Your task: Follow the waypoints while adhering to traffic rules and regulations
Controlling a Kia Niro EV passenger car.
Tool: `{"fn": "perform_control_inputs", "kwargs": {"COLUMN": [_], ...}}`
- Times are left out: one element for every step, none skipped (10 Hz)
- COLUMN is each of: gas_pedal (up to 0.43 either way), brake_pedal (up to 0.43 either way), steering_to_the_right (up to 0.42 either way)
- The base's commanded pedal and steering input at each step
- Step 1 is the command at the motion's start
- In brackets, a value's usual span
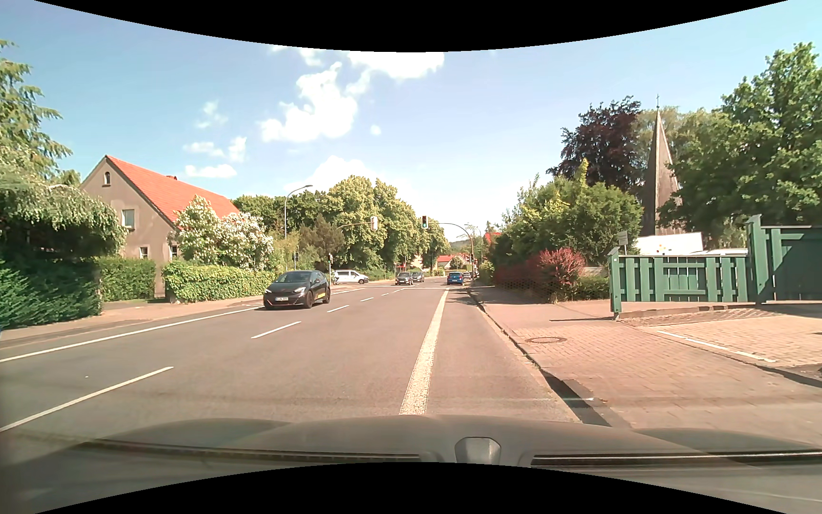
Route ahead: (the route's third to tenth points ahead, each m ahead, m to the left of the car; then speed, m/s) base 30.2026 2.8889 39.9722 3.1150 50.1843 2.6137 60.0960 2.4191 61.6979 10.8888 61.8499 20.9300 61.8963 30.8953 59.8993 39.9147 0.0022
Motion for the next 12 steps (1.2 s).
{"fn": "perform_control_inputs", "kwargs": {"gas_pedal": [0.000,0.000,0.000,0.000,0.000,0.000,0.000,0.000,0.000,0.000,0.000,0.000], "brake_pedal": [0.463,0.463,0.463,0.463,0.463,0.463,0.463,0.463,0.463,0.463,0.463,0.457], "steering_to_the_right": [-0.036,-0.036,-0.036,-0.036,-0.036,-0.036,-0.036,-0.036,-0.036,-0.036,-0.036,-0.036]}}
